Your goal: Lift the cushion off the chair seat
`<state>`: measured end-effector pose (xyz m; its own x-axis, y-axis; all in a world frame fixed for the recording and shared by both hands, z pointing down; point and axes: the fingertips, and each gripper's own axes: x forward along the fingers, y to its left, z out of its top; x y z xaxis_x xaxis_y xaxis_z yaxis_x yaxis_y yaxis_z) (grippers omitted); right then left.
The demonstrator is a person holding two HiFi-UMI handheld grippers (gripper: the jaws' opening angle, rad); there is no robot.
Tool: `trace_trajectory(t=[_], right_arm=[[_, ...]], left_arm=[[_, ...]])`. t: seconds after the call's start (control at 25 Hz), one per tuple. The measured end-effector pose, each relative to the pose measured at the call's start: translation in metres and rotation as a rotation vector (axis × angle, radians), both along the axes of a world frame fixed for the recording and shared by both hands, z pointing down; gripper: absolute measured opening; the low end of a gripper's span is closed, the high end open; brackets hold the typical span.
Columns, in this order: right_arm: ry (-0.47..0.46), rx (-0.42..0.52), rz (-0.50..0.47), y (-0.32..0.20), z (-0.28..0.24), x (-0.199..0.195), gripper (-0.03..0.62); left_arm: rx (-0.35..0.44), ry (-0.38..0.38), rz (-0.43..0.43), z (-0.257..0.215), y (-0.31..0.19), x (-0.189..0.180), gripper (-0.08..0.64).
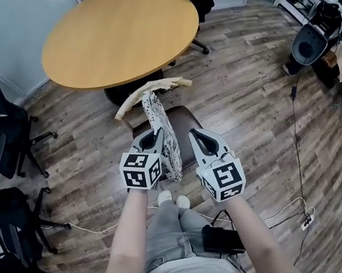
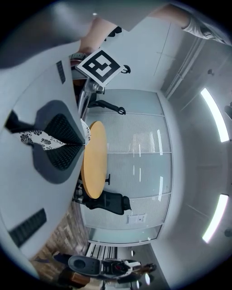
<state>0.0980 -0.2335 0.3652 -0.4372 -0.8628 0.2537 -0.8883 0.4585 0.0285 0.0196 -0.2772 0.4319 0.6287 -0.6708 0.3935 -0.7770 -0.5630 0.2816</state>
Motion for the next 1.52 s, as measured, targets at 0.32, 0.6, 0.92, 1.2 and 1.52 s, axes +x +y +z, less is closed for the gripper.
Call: trace_trajectory(t=[0.32, 0.6, 0.92, 1.2, 1.52], right_arm=[[0.025, 0.065, -0.027, -0.008, -0.041, -0.008, 0.026], [0.002, 0.115, 0.003, -0.013, -0.073, -0.004, 0.026], [-0.033, 0.144, 0.083, -0.019, -0.096, 0.011, 0.026], [-0.074, 0.209, 0.132, -0.026, -0.131, 0.018, 0.026], [-0.120, 0.269, 0.147, -0.024, -0.161, 0.017, 0.026]], left_arm=[[0.062, 0.015, 0.027, -0.048, -0.006, 0.004, 0.014], [0.160, 0.029, 0.069, -0.099, -0.016, 0.018, 0.014], [0.257, 0.032, 0.100, -0.146, -0.029, 0.022, 0.014], [0.354, 0.053, 0.100, -0.189, -0.031, 0.023, 0.014], [0.430, 0.077, 0.100, -0.222, -0.024, 0.030, 0.014]])
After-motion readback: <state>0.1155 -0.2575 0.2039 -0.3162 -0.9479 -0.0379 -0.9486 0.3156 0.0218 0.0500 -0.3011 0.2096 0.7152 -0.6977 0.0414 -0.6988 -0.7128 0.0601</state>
